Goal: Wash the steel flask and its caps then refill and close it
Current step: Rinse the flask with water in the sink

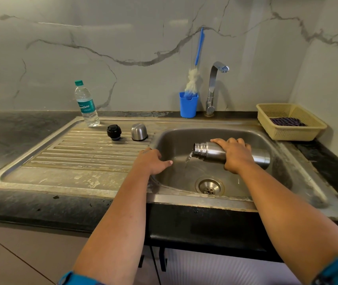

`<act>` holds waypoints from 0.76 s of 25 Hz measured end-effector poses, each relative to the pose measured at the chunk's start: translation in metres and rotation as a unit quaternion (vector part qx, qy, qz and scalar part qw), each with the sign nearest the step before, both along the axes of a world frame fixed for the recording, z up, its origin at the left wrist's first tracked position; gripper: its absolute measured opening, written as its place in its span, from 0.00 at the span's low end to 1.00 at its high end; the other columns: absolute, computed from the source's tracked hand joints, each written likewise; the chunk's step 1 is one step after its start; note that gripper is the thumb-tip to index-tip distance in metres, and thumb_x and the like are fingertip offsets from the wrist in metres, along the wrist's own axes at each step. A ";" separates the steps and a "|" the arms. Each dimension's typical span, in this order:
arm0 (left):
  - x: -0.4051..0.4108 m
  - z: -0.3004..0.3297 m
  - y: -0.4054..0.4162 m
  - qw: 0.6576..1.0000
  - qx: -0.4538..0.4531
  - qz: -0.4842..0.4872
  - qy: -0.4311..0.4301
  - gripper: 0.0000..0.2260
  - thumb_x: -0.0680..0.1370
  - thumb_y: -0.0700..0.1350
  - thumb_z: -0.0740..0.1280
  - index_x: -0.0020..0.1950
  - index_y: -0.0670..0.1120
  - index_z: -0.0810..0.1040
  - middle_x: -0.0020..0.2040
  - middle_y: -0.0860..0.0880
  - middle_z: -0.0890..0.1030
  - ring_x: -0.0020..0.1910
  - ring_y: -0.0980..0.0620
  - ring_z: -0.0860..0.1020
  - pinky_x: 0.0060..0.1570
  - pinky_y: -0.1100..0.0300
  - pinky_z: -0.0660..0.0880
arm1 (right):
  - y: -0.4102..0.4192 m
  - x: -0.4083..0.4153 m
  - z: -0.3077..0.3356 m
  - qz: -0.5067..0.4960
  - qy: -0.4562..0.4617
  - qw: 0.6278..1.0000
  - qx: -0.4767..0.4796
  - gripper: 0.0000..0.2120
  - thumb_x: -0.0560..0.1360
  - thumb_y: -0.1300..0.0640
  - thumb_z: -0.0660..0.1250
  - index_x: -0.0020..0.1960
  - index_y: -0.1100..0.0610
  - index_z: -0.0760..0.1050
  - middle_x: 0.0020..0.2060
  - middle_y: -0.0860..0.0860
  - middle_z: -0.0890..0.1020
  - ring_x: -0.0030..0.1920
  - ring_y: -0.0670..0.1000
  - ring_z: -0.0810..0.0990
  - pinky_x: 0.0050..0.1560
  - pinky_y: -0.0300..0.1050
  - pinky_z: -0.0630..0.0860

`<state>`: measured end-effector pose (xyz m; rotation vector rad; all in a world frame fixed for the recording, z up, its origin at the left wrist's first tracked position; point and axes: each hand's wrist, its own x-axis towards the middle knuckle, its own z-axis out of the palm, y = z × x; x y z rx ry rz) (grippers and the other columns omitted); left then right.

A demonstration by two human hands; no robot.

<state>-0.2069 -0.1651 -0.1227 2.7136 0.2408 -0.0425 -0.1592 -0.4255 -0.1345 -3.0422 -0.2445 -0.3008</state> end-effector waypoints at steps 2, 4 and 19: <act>0.000 0.000 0.000 1.000 0.000 -0.001 -0.001 0.26 0.77 0.61 0.67 0.68 0.46 0.74 0.69 0.45 0.72 0.69 0.44 0.69 0.67 0.48 0.68 | 0.000 0.000 0.000 0.001 -0.005 1.000 0.000 0.44 0.68 0.61 0.72 0.74 0.36 0.54 0.57 0.51 0.72 0.59 0.54 0.67 0.64 0.53 0.64; 0.000 0.001 0.000 1.000 0.001 -0.002 -0.001 0.26 0.77 0.61 0.67 0.68 0.46 0.74 0.68 0.44 0.72 0.69 0.44 0.69 0.67 0.48 0.68 | 0.000 0.001 0.000 0.003 -0.005 1.000 -0.003 0.44 0.68 0.61 0.72 0.74 0.36 0.54 0.57 0.51 0.72 0.59 0.54 0.67 0.64 0.53 0.64; 0.002 0.000 0.001 1.000 0.009 -0.005 0.007 0.27 0.77 0.62 0.67 0.69 0.46 0.74 0.68 0.44 0.73 0.68 0.44 0.69 0.67 0.48 0.69 | 0.000 0.004 -0.004 0.003 -0.024 1.000 -0.004 0.44 0.68 0.61 0.72 0.73 0.36 0.54 0.56 0.50 0.72 0.58 0.54 0.67 0.64 0.52 0.64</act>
